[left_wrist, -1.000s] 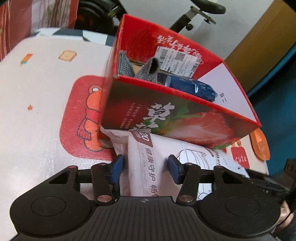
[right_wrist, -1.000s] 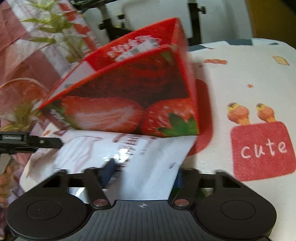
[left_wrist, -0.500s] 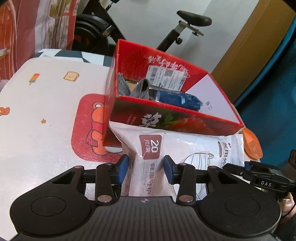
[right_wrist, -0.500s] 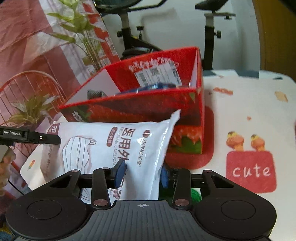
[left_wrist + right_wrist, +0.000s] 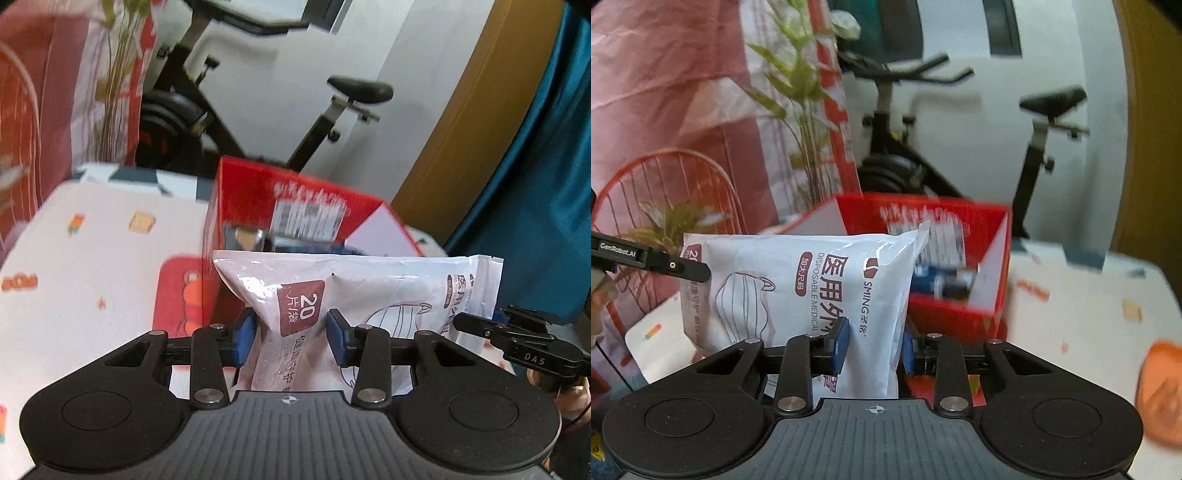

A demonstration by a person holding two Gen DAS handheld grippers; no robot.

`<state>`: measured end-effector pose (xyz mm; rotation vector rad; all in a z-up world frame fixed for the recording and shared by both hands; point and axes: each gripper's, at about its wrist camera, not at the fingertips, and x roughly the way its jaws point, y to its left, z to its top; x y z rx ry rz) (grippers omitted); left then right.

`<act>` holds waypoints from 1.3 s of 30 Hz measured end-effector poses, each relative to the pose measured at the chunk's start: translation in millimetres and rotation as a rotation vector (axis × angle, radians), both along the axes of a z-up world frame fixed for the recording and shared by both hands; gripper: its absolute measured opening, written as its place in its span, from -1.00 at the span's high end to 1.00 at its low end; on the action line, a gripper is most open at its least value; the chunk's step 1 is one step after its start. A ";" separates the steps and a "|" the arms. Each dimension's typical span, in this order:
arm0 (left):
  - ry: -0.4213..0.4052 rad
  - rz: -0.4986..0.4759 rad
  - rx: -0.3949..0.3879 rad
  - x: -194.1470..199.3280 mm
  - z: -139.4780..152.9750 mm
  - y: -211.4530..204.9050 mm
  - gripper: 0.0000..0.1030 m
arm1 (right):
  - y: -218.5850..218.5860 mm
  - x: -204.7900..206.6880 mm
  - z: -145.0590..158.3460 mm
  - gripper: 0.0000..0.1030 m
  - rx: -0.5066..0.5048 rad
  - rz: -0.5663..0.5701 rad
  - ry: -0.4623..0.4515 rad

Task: Organize soft objects
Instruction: 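Lift the white mask bag with both grippers and carry it over the box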

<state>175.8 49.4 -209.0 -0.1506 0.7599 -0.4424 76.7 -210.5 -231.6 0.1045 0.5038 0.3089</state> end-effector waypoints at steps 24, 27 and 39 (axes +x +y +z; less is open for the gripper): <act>-0.232 0.060 0.036 105.9 70.2 -46.0 0.15 | 2.6 144.0 56.8 0.51 -0.440 0.020 -0.240; -0.216 0.073 0.054 132.5 60.1 -52.9 0.15 | -7.7 174.7 41.6 0.52 -0.437 0.008 -0.222; -0.138 0.067 0.206 206.3 10.4 -79.1 0.18 | -6.7 240.8 -23.2 0.58 -0.518 -0.002 -0.076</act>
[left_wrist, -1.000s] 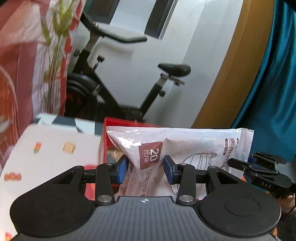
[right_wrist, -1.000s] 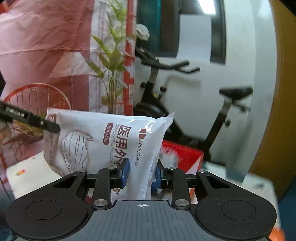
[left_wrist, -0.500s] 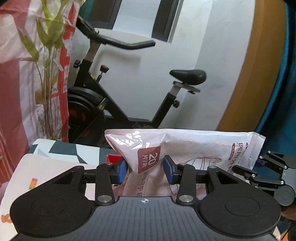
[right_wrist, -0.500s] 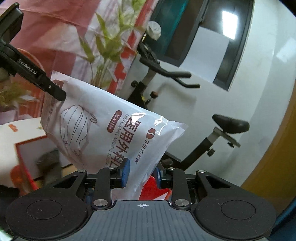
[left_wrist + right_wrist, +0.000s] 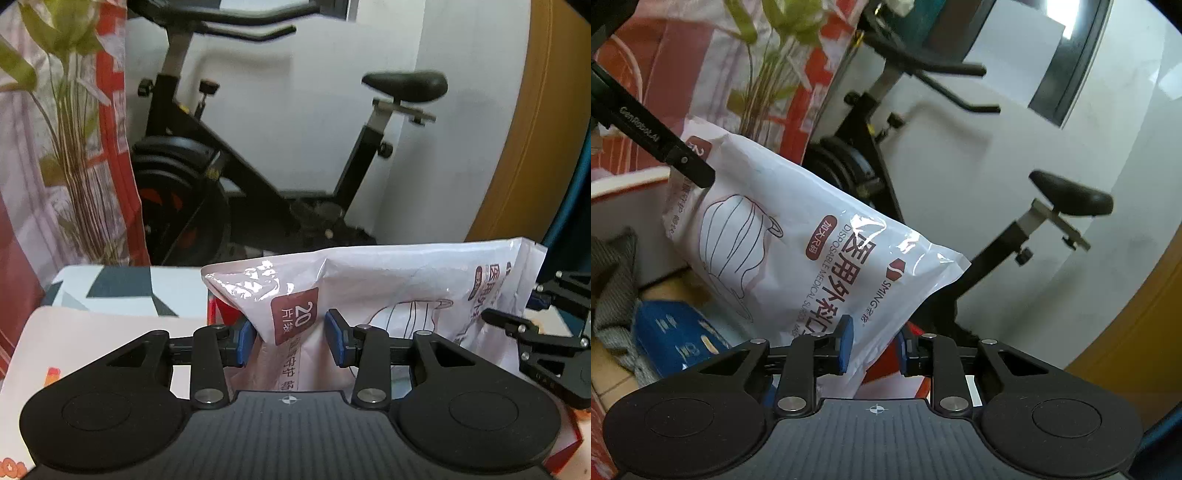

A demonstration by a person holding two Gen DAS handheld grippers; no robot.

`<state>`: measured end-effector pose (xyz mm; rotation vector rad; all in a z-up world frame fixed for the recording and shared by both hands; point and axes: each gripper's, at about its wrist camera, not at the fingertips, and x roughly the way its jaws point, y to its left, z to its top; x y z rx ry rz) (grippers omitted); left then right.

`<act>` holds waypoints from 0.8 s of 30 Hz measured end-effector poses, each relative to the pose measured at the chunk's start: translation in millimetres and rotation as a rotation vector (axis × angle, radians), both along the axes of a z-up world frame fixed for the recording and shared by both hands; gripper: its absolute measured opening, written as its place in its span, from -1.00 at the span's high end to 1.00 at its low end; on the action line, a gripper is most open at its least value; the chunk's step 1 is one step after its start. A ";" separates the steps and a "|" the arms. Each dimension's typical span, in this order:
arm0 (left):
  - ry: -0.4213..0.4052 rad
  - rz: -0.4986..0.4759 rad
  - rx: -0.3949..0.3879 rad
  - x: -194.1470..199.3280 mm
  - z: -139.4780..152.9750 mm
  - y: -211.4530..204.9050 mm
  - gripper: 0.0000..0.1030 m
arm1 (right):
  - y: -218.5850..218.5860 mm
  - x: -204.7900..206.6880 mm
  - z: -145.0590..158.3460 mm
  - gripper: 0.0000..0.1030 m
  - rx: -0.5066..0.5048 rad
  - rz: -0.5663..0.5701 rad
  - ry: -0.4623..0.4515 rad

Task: Organize soft objects
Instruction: 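Lift the white mask bag with both grippers and carry it over the box, then lower the mask bag into the box and open both grippers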

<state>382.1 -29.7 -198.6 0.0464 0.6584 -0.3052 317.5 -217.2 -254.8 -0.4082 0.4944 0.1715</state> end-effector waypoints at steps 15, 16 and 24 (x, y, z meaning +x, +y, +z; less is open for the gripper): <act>0.127 0.007 0.102 19.0 -22.5 -8.0 0.21 | 0.0 12.6 -14.9 0.39 -0.014 -0.055 0.103; 0.125 0.014 0.091 19.0 -20.9 -4.1 0.21 | -2.0 10.7 -9.8 0.34 -0.004 -0.061 0.091; 0.068 0.062 0.056 11.7 -0.6 5.5 0.69 | -14.4 6.9 31.3 0.21 0.087 -0.031 -0.010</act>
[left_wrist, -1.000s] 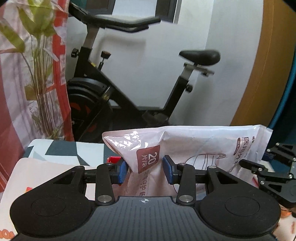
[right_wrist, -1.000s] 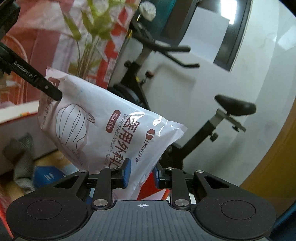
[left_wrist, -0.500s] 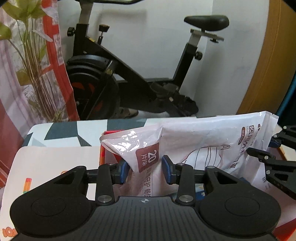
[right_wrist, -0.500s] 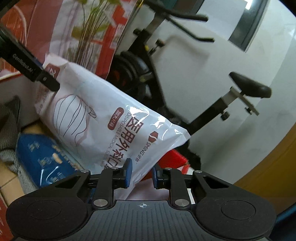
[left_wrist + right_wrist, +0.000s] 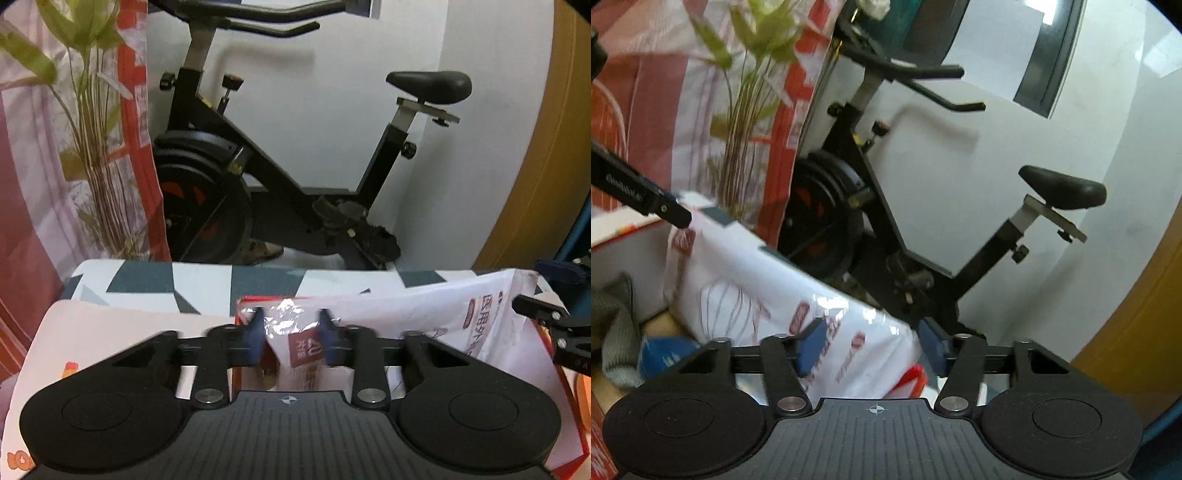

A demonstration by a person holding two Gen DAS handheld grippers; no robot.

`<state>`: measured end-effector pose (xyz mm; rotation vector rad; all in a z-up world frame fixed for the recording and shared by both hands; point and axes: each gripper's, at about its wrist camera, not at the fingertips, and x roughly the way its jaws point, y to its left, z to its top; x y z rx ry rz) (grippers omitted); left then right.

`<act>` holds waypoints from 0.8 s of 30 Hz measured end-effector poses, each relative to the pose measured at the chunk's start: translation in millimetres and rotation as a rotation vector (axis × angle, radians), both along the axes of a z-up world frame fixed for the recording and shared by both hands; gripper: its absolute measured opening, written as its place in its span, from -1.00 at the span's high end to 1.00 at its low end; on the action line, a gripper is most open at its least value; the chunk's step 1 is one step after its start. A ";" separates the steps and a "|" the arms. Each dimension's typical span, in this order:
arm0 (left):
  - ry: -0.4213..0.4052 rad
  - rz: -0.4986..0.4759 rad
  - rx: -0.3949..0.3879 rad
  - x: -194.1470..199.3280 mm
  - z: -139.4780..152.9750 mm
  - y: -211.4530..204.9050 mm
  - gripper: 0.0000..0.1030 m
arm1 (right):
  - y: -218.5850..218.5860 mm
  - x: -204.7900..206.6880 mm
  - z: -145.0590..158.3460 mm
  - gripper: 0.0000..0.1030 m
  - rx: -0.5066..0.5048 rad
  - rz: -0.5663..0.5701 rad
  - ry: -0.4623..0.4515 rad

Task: Organize soft objects
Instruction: 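Lower the mask bag into the box and open both grippers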

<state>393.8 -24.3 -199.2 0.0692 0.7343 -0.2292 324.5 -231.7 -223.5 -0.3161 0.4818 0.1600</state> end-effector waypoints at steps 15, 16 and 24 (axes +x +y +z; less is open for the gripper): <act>0.107 -0.047 -0.053 24.1 -17.3 -22.1 0.78 | -19.0 30.7 -29.7 0.93 0.182 -0.081 0.161; 0.117 -0.040 -0.056 27.1 -19.3 -22.1 0.78 | -19.9 29.4 -30.3 0.93 0.196 -0.084 0.167; 0.125 -0.030 -0.057 28.3 -21.9 -21.1 0.71 | -24.6 -3.2 -18.2 0.65 0.260 -0.085 0.125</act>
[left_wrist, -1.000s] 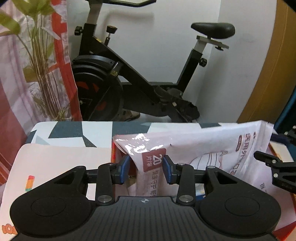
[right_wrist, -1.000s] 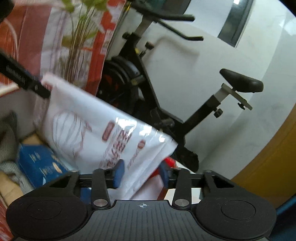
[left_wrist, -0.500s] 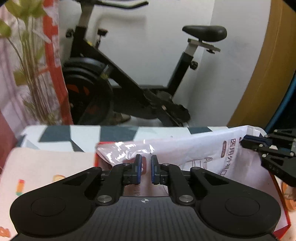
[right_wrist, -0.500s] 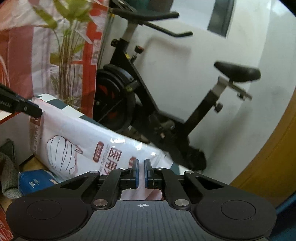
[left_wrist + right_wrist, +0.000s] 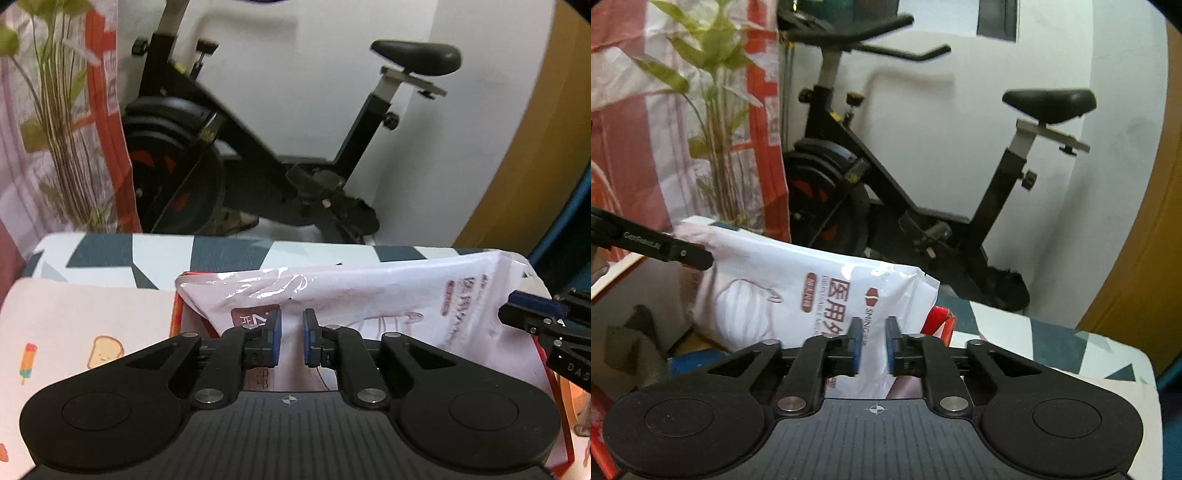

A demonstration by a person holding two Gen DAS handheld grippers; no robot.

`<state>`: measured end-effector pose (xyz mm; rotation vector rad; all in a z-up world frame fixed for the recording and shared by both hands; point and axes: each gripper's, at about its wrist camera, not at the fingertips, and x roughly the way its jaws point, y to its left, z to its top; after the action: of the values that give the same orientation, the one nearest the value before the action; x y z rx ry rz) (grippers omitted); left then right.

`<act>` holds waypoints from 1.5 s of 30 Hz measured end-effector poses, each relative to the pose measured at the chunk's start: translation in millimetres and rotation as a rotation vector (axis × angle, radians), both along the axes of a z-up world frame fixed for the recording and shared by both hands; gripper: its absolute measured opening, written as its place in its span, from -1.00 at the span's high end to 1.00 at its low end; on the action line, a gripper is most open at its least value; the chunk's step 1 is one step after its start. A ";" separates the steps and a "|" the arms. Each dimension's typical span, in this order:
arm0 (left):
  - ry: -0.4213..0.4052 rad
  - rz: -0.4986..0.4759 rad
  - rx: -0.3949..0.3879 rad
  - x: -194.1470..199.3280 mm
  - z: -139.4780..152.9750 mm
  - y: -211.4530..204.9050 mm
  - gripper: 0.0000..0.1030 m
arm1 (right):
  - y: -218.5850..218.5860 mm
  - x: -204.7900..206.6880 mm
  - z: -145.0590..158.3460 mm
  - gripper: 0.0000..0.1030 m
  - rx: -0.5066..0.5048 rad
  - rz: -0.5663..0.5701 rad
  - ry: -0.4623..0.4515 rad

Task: Organize soft objects
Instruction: 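Lower the mask bag into the box and open both grippers, then move both grippers down onto the black eye mask in front of the box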

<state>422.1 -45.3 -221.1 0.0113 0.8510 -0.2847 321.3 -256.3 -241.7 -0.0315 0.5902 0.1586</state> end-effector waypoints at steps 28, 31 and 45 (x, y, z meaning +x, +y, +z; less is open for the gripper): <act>-0.206 -0.024 0.031 -229.9 17.9 51.6 -1.00 | 61.9 -201.2 -18.6 -0.99 0.188 -0.018 -0.052; -0.208 0.036 0.009 -248.6 8.1 64.5 -1.00 | 73.9 -214.9 -39.6 -0.99 0.166 -0.030 -0.037; -0.083 0.171 -0.004 -279.7 -61.6 89.2 -0.99 | 100.8 -243.9 -104.2 -0.88 0.178 -0.091 -0.062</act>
<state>142.4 43.9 -282.6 -0.0532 0.7634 -0.1245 77.4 -155.5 -345.9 0.1626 0.5124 0.1210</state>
